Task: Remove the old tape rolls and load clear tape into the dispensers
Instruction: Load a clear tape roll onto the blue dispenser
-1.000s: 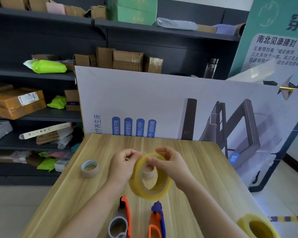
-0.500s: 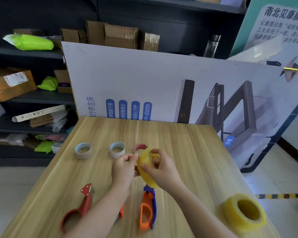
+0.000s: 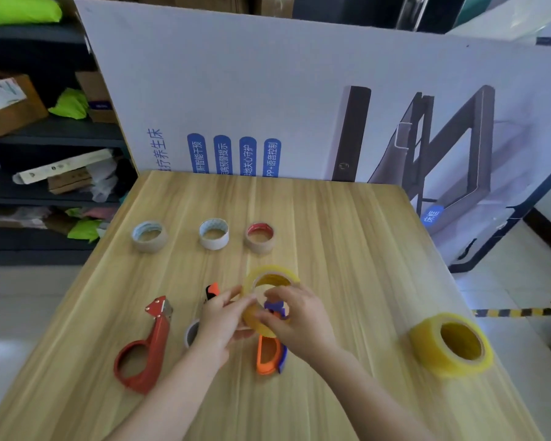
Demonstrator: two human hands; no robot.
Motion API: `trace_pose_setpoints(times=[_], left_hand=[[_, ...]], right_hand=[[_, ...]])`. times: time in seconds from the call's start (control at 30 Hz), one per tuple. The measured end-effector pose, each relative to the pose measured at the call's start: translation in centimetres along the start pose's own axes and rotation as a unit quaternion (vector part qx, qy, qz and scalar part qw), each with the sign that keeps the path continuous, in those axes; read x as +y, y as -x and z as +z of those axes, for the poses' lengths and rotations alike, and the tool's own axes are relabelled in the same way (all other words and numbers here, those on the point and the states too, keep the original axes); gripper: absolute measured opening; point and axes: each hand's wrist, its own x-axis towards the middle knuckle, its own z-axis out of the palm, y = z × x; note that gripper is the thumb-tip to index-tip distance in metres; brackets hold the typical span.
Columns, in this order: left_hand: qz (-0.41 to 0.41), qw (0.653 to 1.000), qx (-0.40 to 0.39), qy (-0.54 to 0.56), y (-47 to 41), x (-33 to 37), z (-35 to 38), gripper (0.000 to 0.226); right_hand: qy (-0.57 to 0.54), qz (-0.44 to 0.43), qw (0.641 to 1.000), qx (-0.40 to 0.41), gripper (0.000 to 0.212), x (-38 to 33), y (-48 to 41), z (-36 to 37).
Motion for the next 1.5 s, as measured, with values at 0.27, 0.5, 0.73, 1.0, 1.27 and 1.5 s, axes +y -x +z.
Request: trace_pose_setpoints(times=[0.27, 0.5, 0.73, 1.0, 1.27, 1.5], left_hand=[[-0.045, 0.990, -0.043, -0.128, -2.0, -1.5, -4.9, 0.023], [-0.081, 0.962, -0.121, -0.230, -4.0, -2.4, -5.5, 0.050], [-0.053, 0.921, -0.192, -0.333, -5.6, -2.6, -3.5, 0.044], [-0.045, 0.843, -0.269, -0.464, -7.5, -1.5, 0.3, 0.044], [0.017, 0.754, -0.282, -0.593, -8.6, -1.4, 2.6, 0.039], [-0.009, 0.709, -0.302, -0.637, -9.4, -3.1, 2.8, 0.037]], right_hand=[[-0.045, 0.419, 0.903, -0.079, 0.024, 5.2, 0.9, 3.1], [0.048, 0.429, 0.877, -0.210, 0.025, 6.2, 1.3, 5.2], [0.149, 0.366, 0.901, -0.181, 0.023, 6.5, -0.1, 3.8], [0.109, 0.410, 0.888, -0.178, 0.018, 8.3, 0.2, 2.4], [0.091, 0.411, 0.888, -0.186, 0.016, 9.4, 0.3, 1.6], [0.131, 0.362, 0.903, -0.188, 0.019, 10.6, 1.0, 1.5]])
